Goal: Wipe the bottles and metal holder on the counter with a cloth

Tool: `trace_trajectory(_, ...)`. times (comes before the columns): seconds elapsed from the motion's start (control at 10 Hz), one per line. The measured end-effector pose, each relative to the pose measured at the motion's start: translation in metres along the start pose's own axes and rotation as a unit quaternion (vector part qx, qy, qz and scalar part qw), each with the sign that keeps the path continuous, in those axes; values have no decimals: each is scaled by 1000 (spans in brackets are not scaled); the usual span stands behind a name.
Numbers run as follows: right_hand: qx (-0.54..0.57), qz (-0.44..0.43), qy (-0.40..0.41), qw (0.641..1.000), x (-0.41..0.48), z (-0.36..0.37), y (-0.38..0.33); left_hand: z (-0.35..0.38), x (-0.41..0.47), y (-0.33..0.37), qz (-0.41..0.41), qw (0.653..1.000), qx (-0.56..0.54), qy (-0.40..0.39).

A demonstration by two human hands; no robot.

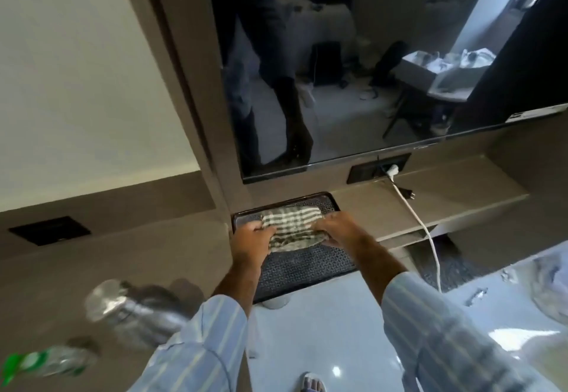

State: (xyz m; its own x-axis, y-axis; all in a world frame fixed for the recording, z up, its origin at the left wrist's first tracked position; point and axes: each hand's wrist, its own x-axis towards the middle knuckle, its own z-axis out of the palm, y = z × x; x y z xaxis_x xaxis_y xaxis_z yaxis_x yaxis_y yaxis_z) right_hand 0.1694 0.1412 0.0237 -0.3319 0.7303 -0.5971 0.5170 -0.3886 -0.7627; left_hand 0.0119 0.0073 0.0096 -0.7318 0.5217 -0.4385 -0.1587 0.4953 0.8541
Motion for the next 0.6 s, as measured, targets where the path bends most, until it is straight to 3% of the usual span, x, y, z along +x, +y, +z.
trace_trajectory(0.1,-52,17,3,999,44,12,31,17,31,-30,-41,999,34,-5)
trace_trajectory(0.2,-148,-28,25,988,85,31,68,32,68,-67,-63,994,90,-8)
trace_trajectory(0.4,-253,-67,-2,965,93,42,81,34,87,-87,-54,983,171,-38)
trace_trajectory(0.5,-214,-111,43,970,70,27,53,31,77,-70,-11,972,230,-48)
trace_trajectory(0.6,-20,-280,53,958,-1,-9,-5,22,48,-31,56,967,236,-74)
